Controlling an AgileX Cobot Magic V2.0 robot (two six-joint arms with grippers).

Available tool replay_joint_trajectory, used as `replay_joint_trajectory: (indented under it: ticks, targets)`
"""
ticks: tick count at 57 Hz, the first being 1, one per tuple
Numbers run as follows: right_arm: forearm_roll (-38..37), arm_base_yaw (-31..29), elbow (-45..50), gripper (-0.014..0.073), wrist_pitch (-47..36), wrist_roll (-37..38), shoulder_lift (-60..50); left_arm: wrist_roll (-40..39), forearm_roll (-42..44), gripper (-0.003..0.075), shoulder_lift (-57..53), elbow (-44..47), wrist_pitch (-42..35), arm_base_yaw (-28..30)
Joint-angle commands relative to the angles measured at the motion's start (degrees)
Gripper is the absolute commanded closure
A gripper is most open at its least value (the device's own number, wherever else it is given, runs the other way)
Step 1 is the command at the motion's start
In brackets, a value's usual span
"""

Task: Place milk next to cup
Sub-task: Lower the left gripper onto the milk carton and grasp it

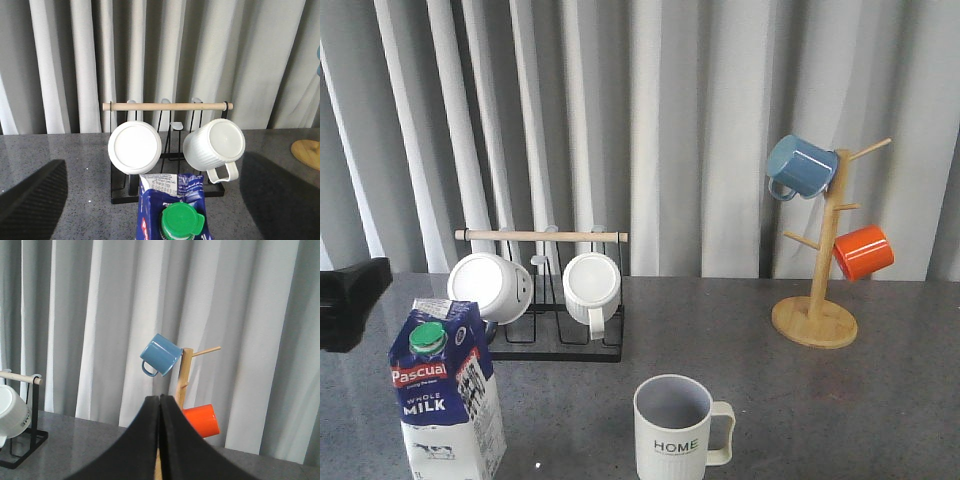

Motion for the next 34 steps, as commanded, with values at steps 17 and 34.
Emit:
replay_joint_trajectory:
  ticks: [17,34]
  targets:
    - [-0.34,-0.3,-1.75,0.0602,-4.45,-0.54,-0.27,-4.71,-0.61,0.0001,9.18,-1.8,-9.34,-3.78]
    - [-0.34,-0.3,-1.75,0.0602,-4.51,-0.54,-0.27,-5.48,-0.74,0.0007,14.27,-0.37,-9.45,-4.11]
